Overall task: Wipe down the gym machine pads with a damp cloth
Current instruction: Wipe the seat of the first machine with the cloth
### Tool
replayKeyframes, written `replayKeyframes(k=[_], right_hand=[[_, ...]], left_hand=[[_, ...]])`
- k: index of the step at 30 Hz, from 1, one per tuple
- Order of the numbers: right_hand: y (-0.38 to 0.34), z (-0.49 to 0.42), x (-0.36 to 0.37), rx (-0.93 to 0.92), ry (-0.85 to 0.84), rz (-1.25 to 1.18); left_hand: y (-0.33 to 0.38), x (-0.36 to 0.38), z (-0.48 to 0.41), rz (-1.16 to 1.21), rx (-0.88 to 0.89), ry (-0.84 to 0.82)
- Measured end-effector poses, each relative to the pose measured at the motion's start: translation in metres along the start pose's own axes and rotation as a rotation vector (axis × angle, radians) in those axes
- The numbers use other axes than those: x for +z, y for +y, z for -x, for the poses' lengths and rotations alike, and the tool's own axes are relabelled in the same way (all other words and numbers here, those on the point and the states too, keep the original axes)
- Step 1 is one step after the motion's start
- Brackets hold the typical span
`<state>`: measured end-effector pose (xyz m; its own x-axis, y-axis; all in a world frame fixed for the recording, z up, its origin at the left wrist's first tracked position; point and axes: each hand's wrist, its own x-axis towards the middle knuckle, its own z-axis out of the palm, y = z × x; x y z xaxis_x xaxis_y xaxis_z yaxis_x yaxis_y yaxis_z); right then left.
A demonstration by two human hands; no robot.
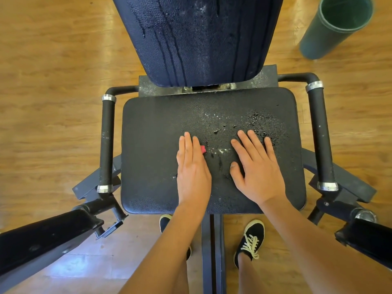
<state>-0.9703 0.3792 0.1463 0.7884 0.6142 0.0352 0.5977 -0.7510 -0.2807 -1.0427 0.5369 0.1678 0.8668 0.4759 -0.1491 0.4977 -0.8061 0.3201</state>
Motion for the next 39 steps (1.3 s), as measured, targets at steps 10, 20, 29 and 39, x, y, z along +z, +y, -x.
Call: replayKeyframes(k=[10, 20, 29, 39], right_hand=[[-0.001, -0.001, -0.002, 0.003, -0.002, 0.005], [-0.002, 0.001, -0.001, 0.001, 0.012, -0.009], [0.000, 0.001, -0.001, -0.003, 0.016, 0.003], [0.002, 0.001, 0.000, -0.004, 0.005, -0.001]], left_hand=[[0.002, -0.007, -0.040, 0.016, 0.079, -0.008], [-0.014, 0.005, 0.036, -0.026, 0.153, -0.024], [-0.005, 0.005, 0.028, 0.077, 0.049, -0.010], [-0.005, 0.001, -0.002, 0.062, 0.103, -0.016]])
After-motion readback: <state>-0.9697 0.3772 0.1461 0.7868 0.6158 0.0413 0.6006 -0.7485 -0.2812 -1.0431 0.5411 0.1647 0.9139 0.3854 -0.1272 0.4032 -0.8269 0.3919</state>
